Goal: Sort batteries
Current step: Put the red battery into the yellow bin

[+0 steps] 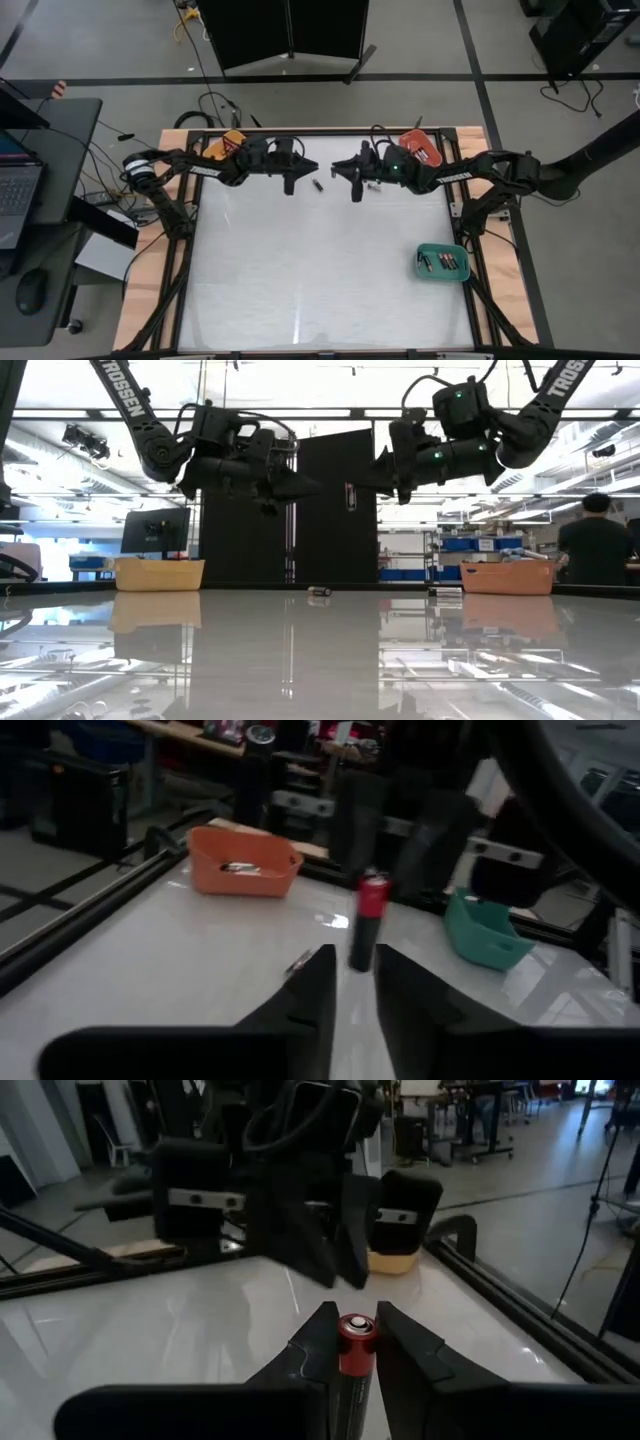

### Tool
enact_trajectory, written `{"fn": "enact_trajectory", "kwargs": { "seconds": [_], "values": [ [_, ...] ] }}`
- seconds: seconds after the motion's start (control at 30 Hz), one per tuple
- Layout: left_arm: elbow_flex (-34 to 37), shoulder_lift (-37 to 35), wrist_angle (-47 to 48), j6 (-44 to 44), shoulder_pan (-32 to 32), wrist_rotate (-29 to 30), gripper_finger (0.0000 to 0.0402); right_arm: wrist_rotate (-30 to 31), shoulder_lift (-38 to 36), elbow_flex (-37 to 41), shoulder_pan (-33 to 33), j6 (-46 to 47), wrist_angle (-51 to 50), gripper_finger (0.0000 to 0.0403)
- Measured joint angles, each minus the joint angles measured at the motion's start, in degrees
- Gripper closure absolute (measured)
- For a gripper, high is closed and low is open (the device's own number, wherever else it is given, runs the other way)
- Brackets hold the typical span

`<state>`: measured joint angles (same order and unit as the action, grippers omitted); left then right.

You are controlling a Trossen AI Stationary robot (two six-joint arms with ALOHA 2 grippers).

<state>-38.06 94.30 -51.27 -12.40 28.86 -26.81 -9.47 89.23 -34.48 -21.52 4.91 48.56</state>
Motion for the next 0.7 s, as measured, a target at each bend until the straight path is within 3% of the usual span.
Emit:
{"fn": "enact_trajectory", "kwargs": {
  "seconds": [0.37,0.7],
  "values": [
    [-6.69,4.08,0.70,3.91,-4.66,-2.01,0.0220,-5.55,0.00,0.09,-2.39,2.90,6.00,0.0345],
    [-8.07,5.53,2.03,-0.26,-3.39,-1.56,0.0198,-8.35,0.00,0.09,-3.05,2.86,7.18,0.0345]
  ]
}}
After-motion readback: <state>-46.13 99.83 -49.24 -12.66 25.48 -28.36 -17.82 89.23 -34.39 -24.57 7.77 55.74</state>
